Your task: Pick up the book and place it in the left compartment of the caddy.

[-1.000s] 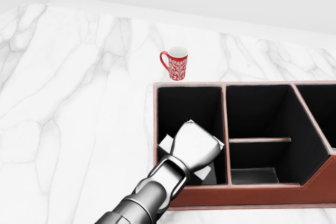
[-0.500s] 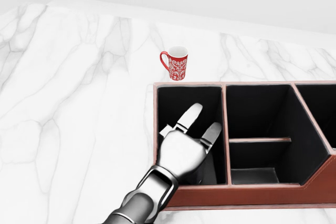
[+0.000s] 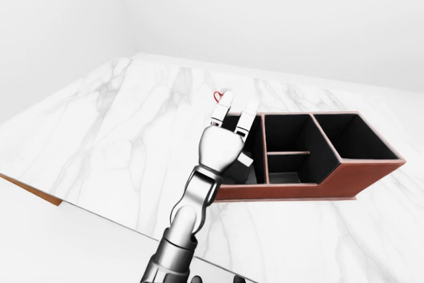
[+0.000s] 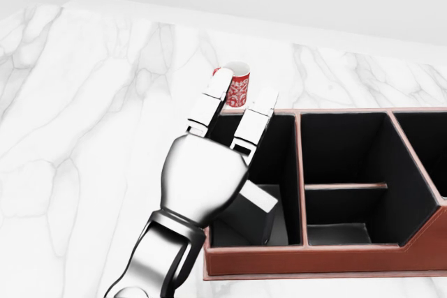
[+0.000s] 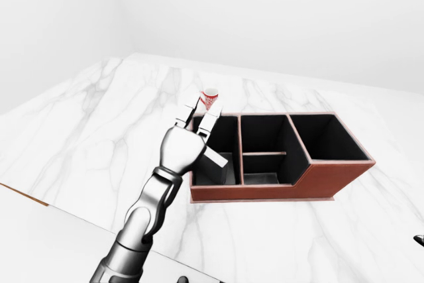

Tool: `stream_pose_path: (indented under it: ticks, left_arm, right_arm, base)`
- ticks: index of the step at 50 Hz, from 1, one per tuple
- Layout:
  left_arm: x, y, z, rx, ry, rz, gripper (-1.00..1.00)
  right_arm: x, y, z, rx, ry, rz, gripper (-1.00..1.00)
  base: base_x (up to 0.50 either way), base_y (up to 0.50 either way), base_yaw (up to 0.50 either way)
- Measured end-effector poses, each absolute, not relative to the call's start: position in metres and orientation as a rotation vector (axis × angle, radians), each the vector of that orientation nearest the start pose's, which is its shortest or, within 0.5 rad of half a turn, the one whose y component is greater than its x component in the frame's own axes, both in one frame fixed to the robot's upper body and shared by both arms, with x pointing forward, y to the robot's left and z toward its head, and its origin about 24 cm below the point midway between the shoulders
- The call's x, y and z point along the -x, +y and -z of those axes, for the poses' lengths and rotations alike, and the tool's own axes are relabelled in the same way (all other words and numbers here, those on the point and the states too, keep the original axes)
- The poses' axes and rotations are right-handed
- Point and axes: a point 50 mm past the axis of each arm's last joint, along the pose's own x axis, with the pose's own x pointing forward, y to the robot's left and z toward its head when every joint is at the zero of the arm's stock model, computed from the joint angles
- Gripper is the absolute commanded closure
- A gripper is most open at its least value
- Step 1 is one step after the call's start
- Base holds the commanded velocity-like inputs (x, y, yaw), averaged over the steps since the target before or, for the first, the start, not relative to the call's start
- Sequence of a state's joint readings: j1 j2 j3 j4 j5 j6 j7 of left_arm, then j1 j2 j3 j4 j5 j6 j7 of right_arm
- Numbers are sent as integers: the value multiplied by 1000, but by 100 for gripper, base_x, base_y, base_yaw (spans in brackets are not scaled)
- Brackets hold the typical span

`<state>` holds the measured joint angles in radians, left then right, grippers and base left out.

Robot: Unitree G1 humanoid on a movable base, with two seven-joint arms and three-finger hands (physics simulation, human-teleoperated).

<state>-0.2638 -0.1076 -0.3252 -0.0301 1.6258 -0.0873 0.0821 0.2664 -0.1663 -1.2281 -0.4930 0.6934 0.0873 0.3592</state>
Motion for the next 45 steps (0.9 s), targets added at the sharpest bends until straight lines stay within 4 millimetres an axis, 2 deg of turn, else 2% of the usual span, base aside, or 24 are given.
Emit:
stream_pose_path:
  ticks: [7,17,29,45]
  left_arm:
    - [-263,32,-147,-1414,-716,10,-100]
    - [-258,39,-173,-1193,-766,-47,-100]
    - [-250,45,-214,-1057,-891,-205,-100]
    - [-236,51,-275,-804,-1037,-321,-100]
  right_arm:
    - [-60,-365,-173,59,-563,620,-100]
    - [-60,-365,-173,61,-565,621,-100]
    - [-60,-365,-173,59,-567,621,-100]
    - [-60,-365,-173,52,-569,617,-100]
  base:
    - [0,0,0]
    - [0,0,0]
    - [0,0,0]
    - [0,0,0]
